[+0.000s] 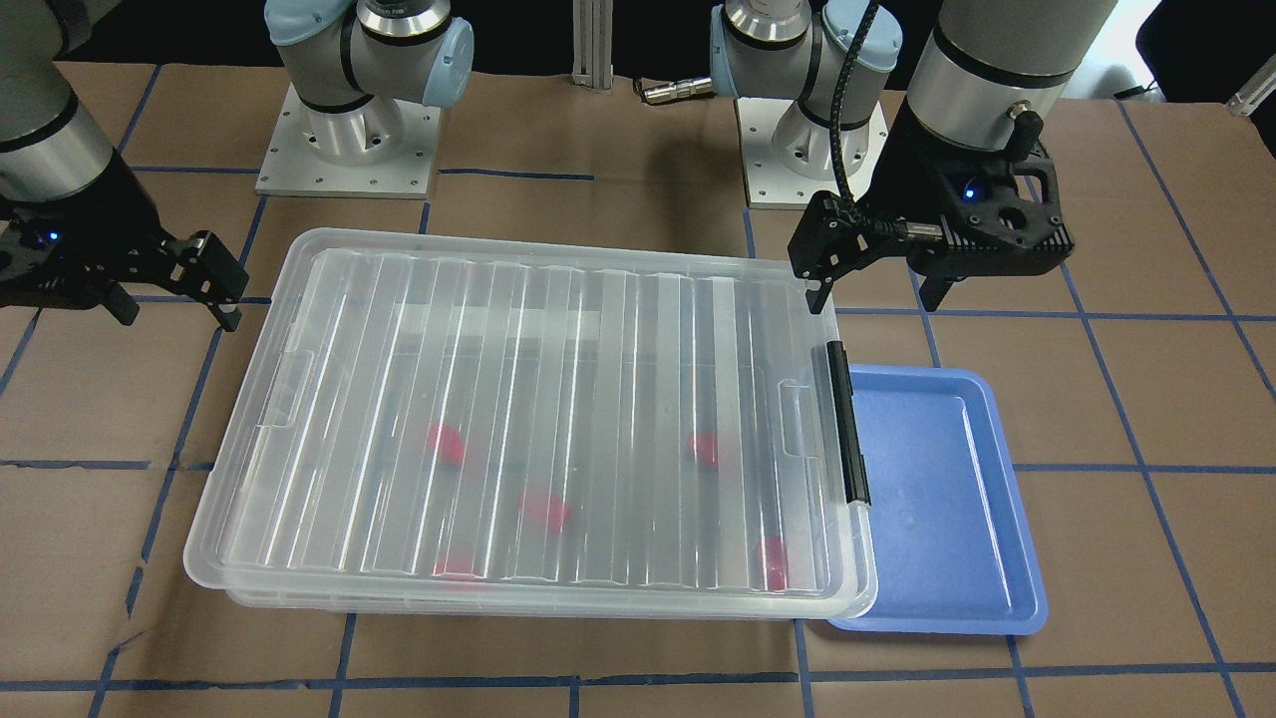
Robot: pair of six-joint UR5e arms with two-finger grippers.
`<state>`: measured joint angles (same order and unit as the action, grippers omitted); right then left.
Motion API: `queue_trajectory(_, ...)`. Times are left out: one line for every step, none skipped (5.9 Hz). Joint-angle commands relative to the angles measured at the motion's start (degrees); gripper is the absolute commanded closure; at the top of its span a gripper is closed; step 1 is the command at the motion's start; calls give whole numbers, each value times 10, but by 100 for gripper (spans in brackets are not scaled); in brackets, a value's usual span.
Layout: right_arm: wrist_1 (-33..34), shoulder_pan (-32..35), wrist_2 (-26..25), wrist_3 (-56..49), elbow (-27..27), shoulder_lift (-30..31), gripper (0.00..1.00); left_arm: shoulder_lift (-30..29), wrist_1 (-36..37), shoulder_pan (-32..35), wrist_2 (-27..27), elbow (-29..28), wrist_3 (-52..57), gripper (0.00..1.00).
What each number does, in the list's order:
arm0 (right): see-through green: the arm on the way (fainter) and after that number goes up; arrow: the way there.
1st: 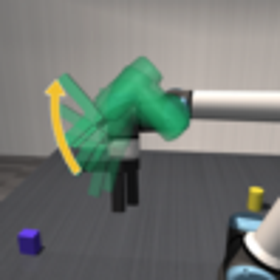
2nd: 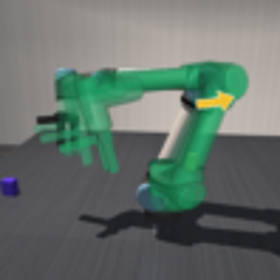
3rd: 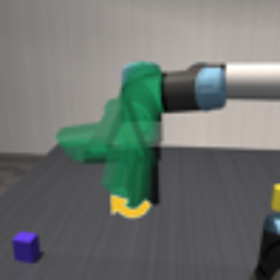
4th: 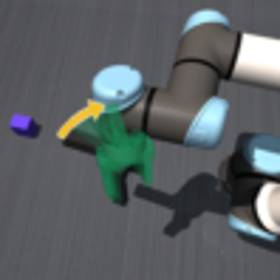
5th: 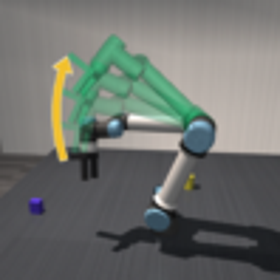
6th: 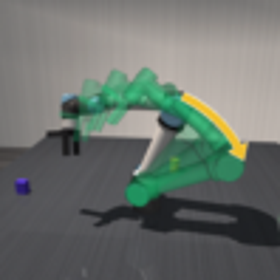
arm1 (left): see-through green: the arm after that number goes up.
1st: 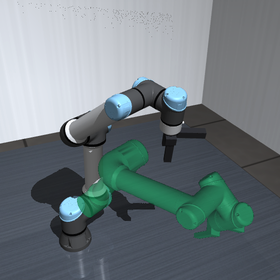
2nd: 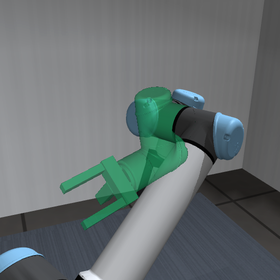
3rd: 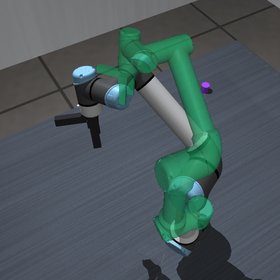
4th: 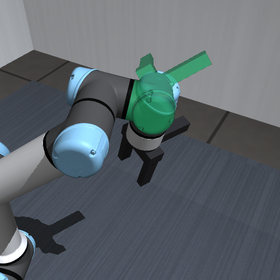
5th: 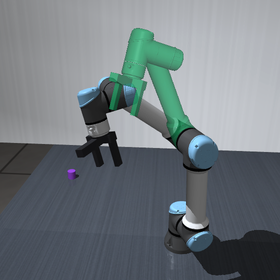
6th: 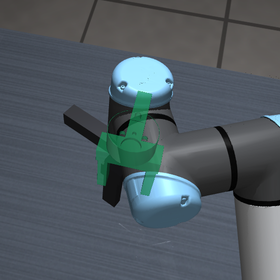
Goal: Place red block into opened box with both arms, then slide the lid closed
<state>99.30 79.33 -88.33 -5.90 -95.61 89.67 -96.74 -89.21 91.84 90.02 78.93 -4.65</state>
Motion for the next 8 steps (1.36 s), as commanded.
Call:
queue_trajectory(-101, 84, -9, 102, 92, -12, 0, 1, 0, 0, 1, 0, 1, 1)
queue_trajectory(-105, 126, -8, 143, 100, -14, 0, 1, -1, 1, 1, 0, 1, 1)
queue_trajectory(-105, 149, -9, 156, 100, -18, 0, 0, -1, 1, 1, 0, 1, 1)
queue_trajectory(-105, 146, -10, 149, 101, -23, 0, 0, -1, 1, 1, 0, 1, 1)
queue_trajectory(-105, 144, -9, 149, 97, -21, 0, 1, -1, 1, 1, 0, 1, 1)
queue_trajectory(-104, 143, -10, 149, 97, -21, 0, 0, -1, 1, 1, 0, 1, 1)
queue_trajectory(-104, 142, -11, 149, 97, -20, 0, 1, -1, 1, 1, 0, 0, 1)
queue_trajectory(-104, 141, -17, 148, 96, -20, 0, 1, -1, 1, 1, 1, 1, 1)
